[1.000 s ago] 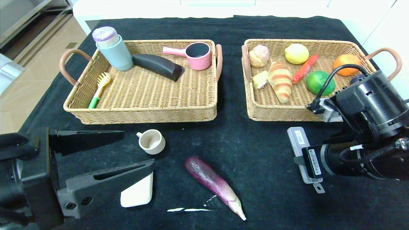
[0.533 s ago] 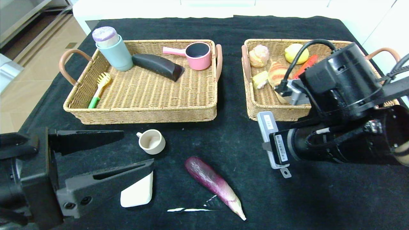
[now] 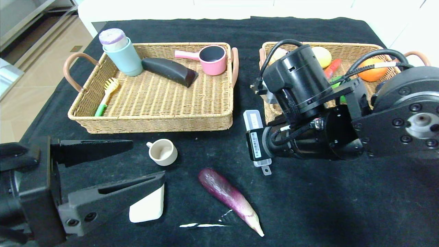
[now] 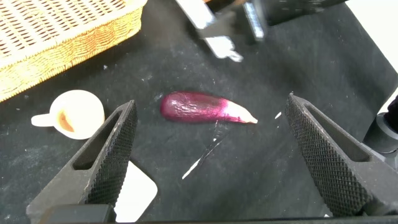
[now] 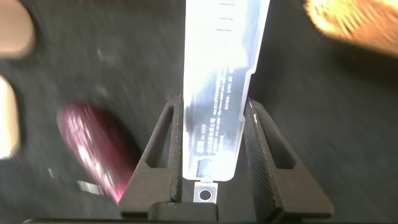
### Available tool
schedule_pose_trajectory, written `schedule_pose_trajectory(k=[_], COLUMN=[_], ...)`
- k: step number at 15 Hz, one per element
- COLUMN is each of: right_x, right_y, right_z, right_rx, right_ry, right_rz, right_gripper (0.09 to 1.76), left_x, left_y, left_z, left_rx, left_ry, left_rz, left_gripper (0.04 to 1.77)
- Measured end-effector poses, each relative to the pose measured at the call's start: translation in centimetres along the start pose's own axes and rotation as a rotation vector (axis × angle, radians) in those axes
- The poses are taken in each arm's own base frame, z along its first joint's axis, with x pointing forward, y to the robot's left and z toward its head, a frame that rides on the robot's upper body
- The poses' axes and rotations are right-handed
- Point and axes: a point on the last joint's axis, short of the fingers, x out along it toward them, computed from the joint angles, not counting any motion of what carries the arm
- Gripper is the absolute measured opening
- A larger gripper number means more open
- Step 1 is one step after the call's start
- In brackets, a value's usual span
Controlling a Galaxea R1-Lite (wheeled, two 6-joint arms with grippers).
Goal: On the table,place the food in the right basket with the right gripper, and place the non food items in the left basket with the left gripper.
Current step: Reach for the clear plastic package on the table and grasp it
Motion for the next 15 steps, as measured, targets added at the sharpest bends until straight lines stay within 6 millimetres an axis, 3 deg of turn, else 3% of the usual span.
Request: schedule_pose_trajectory(k=[6, 13, 15], right_x=[2.8, 3.6, 3.6], right_y=[0.9, 1.2, 1.2], right_z=[-0.1, -0.1, -0.1], right_rx=[0.018, 0.029, 0.031], right_ry=[-0.056, -0.078, -0.078], right_rz=[-0.038, -0.032, -0.032], right_gripper=[0.67, 0.67, 0.9], left_x=[0.0, -0.2, -0.2], left_y=[0.0, 0.0, -0.1], left_z=[0.0, 0.1, 0.1], left_rx=[0.0, 0.001, 0.001], left_ry=[-0.001, -0.007, -0.008], left_rz=[-0.001, -0.002, -0.002], left_gripper=[1.72, 1.72, 1.72])
